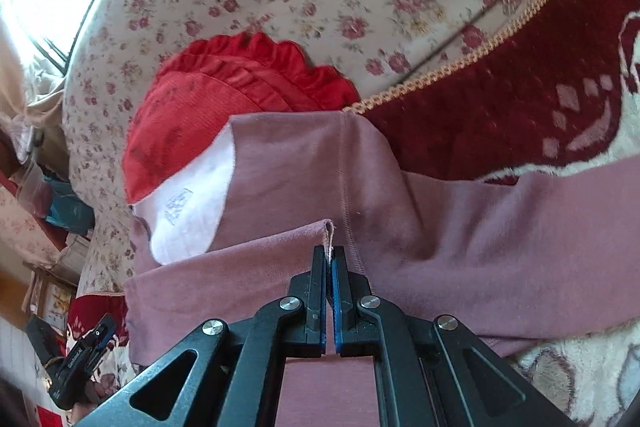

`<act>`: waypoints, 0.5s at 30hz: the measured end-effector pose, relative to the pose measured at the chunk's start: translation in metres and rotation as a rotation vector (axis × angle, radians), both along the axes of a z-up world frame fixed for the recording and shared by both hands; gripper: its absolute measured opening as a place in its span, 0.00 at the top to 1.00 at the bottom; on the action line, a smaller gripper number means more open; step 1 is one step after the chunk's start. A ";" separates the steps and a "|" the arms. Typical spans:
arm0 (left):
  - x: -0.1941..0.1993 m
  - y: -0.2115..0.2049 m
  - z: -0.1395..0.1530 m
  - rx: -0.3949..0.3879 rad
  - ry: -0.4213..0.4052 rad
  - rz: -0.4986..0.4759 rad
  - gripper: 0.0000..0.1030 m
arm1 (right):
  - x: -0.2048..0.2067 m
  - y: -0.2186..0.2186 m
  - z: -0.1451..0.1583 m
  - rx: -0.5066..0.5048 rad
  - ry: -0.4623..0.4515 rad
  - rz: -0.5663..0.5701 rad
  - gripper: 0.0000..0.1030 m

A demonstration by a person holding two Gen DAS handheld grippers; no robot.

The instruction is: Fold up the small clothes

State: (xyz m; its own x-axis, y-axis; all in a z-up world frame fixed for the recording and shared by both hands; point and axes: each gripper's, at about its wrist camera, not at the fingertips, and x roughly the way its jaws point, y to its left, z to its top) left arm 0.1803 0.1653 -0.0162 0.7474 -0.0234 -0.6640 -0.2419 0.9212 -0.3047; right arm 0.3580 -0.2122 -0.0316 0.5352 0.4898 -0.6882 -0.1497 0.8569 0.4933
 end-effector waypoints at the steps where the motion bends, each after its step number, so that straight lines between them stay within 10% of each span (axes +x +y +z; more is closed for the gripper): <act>1: 0.006 -0.004 -0.001 0.026 -0.007 -0.017 0.59 | 0.001 0.000 -0.001 -0.001 0.000 0.000 0.98; 15: 0.035 -0.002 -0.015 0.049 0.017 0.003 0.58 | -0.002 -0.003 0.016 -0.088 -0.148 0.043 0.98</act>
